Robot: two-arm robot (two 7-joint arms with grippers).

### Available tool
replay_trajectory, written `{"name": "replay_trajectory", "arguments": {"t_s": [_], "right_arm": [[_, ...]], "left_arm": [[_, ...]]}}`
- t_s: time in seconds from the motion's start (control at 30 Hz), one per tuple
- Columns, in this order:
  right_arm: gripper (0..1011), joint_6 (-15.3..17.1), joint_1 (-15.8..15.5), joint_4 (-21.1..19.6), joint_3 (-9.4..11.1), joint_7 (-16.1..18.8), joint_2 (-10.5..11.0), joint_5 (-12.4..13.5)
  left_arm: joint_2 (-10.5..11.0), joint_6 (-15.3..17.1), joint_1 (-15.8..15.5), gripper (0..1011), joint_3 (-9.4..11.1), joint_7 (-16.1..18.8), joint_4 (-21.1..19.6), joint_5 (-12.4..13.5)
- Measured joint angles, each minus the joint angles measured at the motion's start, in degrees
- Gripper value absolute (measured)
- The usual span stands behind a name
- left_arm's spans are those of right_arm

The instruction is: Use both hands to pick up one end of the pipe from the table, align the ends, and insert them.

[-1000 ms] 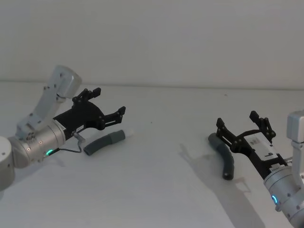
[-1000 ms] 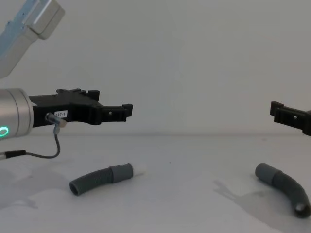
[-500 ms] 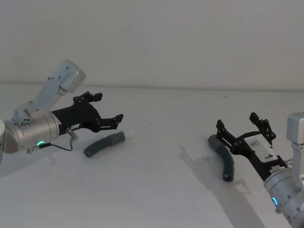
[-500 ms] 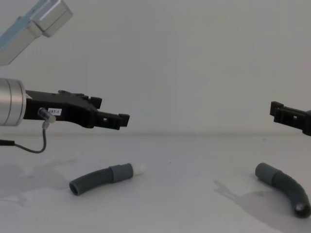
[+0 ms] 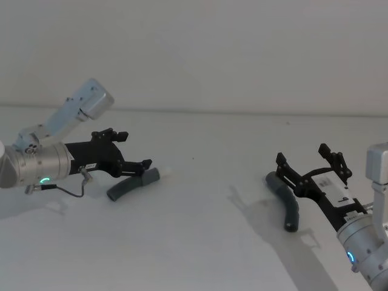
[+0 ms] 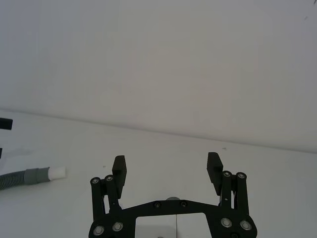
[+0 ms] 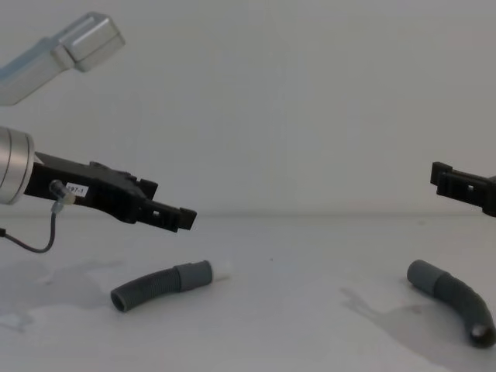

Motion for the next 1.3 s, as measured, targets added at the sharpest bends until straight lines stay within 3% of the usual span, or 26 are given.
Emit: {"name": "replay_trajectory", "arguments": {"t_s": [0.3, 0.67, 1.3], "right_arm": [[1001, 0.0, 0.0, 0.0, 0.0, 0.0, 0.0, 0.0], [1001, 0.0, 0.0, 0.0, 0.0, 0.0, 0.0, 0.0], [1001, 0.0, 0.0, 0.0, 0.0, 0.0, 0.0, 0.0]], "left_arm": [[-0.5, 2.0, -1.1, 1000, 1.0, -1.0, 2.2, -0.8], [-2.5, 2.3, -2.6, 1000, 2.2, -1.3, 7.2, -1.6], [-5.4, 2.3, -6.1, 1000, 5.1, -3.3, 14.8, -0.7]]}}
